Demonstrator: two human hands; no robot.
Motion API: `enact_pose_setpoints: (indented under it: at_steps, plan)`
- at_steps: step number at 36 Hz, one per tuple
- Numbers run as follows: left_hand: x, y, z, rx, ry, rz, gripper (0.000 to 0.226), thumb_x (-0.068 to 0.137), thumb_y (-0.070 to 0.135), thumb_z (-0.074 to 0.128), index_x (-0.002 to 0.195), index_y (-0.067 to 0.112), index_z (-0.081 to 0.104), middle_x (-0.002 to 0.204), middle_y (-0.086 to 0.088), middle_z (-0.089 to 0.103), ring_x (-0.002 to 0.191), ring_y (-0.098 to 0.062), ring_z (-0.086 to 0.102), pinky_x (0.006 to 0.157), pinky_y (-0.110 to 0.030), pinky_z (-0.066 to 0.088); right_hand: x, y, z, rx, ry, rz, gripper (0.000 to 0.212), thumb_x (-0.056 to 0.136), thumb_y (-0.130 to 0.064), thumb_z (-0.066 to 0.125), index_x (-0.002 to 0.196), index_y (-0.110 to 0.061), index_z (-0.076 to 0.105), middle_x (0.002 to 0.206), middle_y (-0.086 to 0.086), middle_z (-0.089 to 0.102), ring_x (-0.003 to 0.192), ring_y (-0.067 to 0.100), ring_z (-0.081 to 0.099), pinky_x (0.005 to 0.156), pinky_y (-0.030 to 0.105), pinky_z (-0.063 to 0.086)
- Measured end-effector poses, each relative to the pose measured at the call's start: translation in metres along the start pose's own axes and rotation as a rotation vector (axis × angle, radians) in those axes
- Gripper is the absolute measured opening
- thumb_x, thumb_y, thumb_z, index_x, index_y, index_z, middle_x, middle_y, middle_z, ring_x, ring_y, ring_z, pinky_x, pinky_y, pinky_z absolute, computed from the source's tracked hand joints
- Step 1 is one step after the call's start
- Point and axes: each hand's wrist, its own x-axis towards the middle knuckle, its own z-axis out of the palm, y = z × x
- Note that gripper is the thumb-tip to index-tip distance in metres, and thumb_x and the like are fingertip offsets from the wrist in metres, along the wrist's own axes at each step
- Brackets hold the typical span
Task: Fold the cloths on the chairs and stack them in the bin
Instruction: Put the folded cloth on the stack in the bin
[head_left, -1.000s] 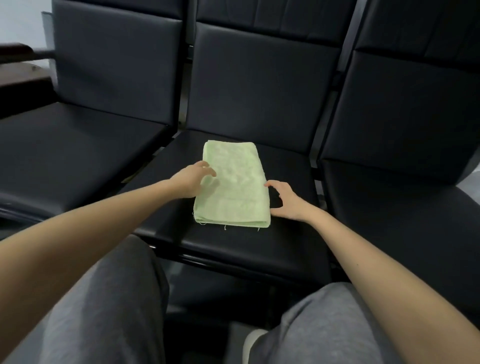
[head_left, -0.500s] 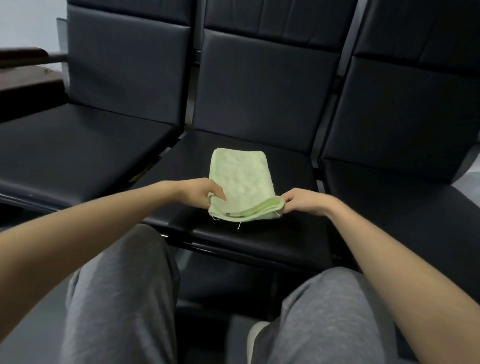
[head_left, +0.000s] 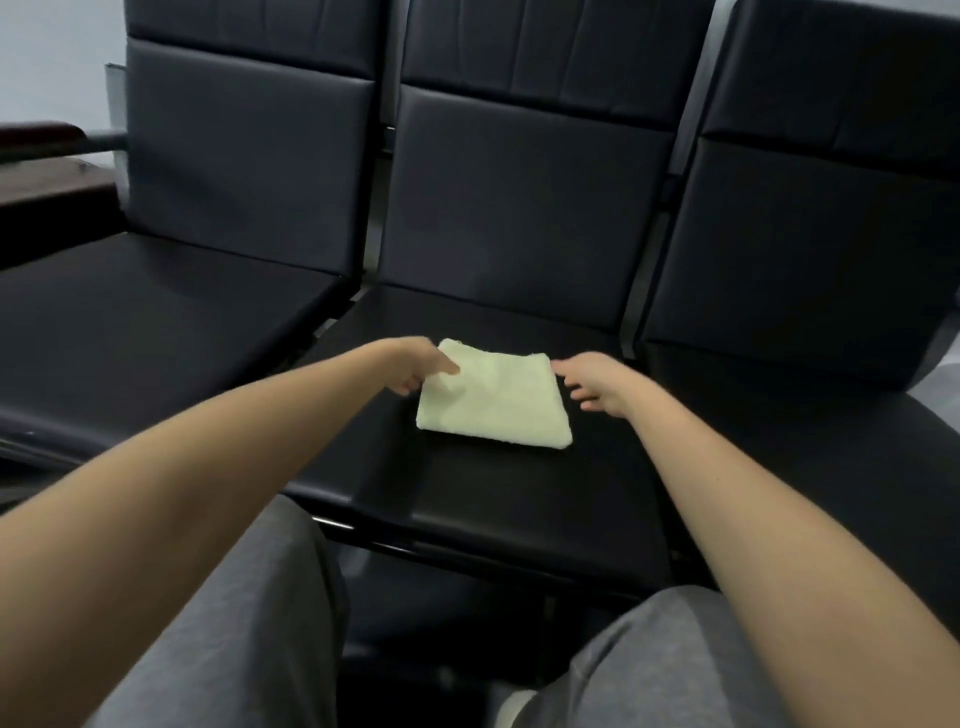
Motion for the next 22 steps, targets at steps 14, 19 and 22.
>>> enact_pose_setpoints:
  at_steps: [14,19,22]
  plan:
    - [0.009,0.011,0.04,-0.329,0.107,-0.156,0.053,0.09,0.027,0.059,0.137,0.013,0.039,0.121,-0.005,0.049,0.121,-0.028,0.048,0.098,-0.037,0.043,0.005,0.027,0.029,0.304,0.015,0.097,0.051,0.084,-0.028,0.064,0.125,-0.004,0.046,0.113,0.01,0.058,0.099,0.026,0.06,0.086,0.04,0.052]
    - [-0.001,0.013,0.044,-0.57,-0.09,-0.149,0.048,0.082,0.014,0.068,0.125,0.008,0.049,0.115,-0.01,0.057,0.107,-0.032,0.056,0.086,-0.044,0.047,-0.014,0.033,0.02,0.457,0.028,0.1,0.019,0.082,-0.013,0.055,0.101,-0.014,0.053,0.106,0.009,0.054,0.098,0.026,0.053,0.087,0.04,0.048]
    - [-0.007,0.022,0.05,-0.694,-0.159,-0.091,0.046,0.081,0.006,0.068,0.123,0.009,0.051,0.116,-0.011,0.059,0.106,-0.032,0.057,0.089,-0.05,0.048,-0.025,0.044,0.005,0.563,0.045,0.093,0.03,0.082,-0.009,0.05,0.111,-0.015,0.051,0.119,0.012,0.054,0.108,0.031,0.054,0.094,0.047,0.046]
